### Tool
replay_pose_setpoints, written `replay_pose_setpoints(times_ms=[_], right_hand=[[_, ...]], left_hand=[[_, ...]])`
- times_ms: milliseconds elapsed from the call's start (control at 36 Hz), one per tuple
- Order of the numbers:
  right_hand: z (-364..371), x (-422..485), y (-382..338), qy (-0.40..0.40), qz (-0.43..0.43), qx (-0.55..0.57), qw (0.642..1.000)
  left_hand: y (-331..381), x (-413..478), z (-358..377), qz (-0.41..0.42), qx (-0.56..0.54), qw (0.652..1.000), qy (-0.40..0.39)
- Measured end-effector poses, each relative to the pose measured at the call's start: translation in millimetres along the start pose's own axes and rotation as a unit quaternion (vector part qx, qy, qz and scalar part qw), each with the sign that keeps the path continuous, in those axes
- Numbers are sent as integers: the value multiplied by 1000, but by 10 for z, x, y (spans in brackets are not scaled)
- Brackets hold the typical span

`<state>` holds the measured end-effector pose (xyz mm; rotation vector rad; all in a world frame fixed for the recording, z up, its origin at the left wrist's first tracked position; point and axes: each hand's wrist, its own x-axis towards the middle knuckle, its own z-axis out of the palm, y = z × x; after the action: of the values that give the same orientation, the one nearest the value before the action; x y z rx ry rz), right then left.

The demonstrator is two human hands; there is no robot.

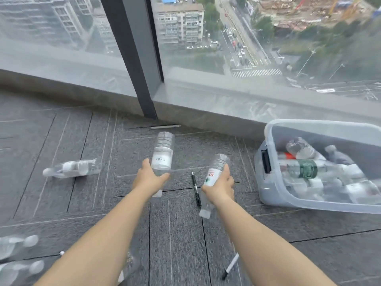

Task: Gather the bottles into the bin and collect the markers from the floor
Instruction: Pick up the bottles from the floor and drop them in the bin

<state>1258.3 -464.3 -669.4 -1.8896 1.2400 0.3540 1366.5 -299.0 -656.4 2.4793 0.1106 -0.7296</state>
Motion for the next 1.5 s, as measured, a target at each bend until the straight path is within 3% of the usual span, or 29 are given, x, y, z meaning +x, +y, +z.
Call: replay_pose_setpoints(times_ms=[306,528,667,778,917,1056,1250,1500], right_hand=[[-2277,-1474,-845,25,23,244,969],[-4110,-2523,-868,84,93,342,931],[-4831,-2908,-834,113,139,385,906],[-5205,-3042,-818,122,158,441,875],[-5539,-2967,-855,64,144,500,851],[-5726,-2928,-745,17,111,481,869],[-5876,-2874,-491,53,153,458,874],[-6009,-2857,-327,68,146,457,875]], left_hand=[[1715,-1684,-1241,42,-15,997,-59],[3180,-3018,-1982,93,-20,988,-119],[3796,-3606,-2246,112,-35,982,-151],[4120,-3856,-2270,130,-43,978,-155],[4435,-3947,-2178,142,-47,975,-167],[4594,-3961,-2039,151,-28,974,-166],[4613,-3991,-1880,159,0,972,-173],[4629,-4036,-1765,162,17,967,-193]])
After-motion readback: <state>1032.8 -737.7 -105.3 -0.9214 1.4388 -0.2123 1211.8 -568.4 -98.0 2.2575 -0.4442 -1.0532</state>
